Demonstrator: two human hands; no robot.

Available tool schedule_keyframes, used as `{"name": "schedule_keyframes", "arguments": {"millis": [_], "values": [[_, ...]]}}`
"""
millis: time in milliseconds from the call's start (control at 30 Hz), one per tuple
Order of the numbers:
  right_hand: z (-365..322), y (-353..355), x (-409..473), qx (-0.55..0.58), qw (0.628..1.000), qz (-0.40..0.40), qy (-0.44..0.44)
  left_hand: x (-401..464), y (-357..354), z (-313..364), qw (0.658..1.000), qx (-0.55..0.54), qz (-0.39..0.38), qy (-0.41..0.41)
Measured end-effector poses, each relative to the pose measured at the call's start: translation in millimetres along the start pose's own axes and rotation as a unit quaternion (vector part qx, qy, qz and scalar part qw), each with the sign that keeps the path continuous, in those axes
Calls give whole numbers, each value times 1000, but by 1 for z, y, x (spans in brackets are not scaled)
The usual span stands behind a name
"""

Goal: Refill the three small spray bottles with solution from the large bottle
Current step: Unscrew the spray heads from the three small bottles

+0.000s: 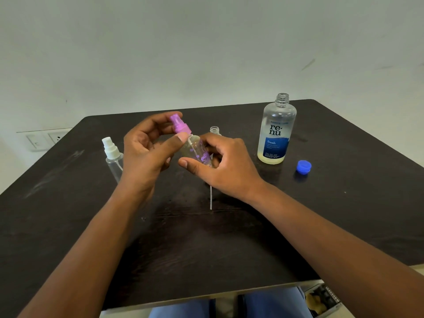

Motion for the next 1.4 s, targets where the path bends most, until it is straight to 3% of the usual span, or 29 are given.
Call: {"name": "schedule_keyframes", "arguments": {"millis": [600, 867, 967, 1167, 1400], "values": [[0, -2, 0, 5, 1000, 0, 3, 2, -2, -6, 999, -13, -38, 29], [0, -1, 0, -18, 1000, -1, 3, 1, 2, -5, 1000, -14, -3, 27], [0, -2, -1, -33, 999, -3, 5, 2, 9, 0, 999, -16, 45, 12], [0, -2, -2, -60, 998, -1, 6, 1, 48, 23, 971, -57, 215, -91], [3, 2, 0, -74, 997, 28, 1, -4, 47, 41, 965, 10, 218, -149]]}}
Point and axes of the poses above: each hand's wrist, its own x-axis towards the middle knuckle, its own y-axis out of the back of the hand, z = x × y, the point moved 8 cm from there along x, towards the middle knuckle, and after that the axes turned 3 degrees about -y, right-handed, at the moved point
